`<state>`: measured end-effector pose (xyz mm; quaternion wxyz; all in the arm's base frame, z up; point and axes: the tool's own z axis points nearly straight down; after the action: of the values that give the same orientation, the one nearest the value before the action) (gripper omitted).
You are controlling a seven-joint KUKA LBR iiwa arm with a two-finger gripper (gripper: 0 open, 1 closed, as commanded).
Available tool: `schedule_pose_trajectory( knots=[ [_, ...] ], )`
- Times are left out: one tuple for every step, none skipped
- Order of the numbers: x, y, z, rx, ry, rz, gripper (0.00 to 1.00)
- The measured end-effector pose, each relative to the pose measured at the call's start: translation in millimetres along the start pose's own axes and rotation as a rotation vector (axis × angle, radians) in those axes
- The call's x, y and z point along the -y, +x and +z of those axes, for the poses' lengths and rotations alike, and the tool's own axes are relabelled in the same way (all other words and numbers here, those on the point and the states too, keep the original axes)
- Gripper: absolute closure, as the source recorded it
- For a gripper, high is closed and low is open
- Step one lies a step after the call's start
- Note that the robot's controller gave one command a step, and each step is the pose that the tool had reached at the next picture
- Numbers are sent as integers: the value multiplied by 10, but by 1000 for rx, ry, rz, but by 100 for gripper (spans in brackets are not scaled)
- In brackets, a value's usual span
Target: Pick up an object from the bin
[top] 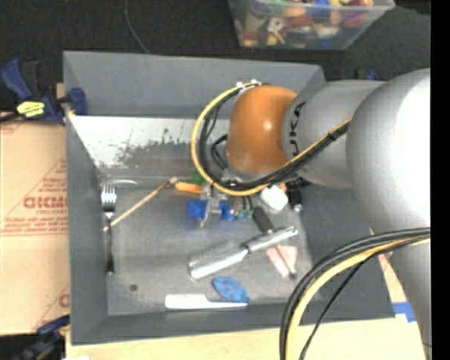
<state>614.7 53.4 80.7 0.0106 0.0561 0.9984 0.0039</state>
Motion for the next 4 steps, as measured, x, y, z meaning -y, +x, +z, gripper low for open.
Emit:
schedule_pose_trajectory(
  knots=[
    [1,0,-355,-3,0,1,100],
    [-2,-21,-557,3,-1,1,100],
    [-2,-26,-593,5,-2,2,100],
    [-1,-27,-705,5,-3,3,100]
  ],
)
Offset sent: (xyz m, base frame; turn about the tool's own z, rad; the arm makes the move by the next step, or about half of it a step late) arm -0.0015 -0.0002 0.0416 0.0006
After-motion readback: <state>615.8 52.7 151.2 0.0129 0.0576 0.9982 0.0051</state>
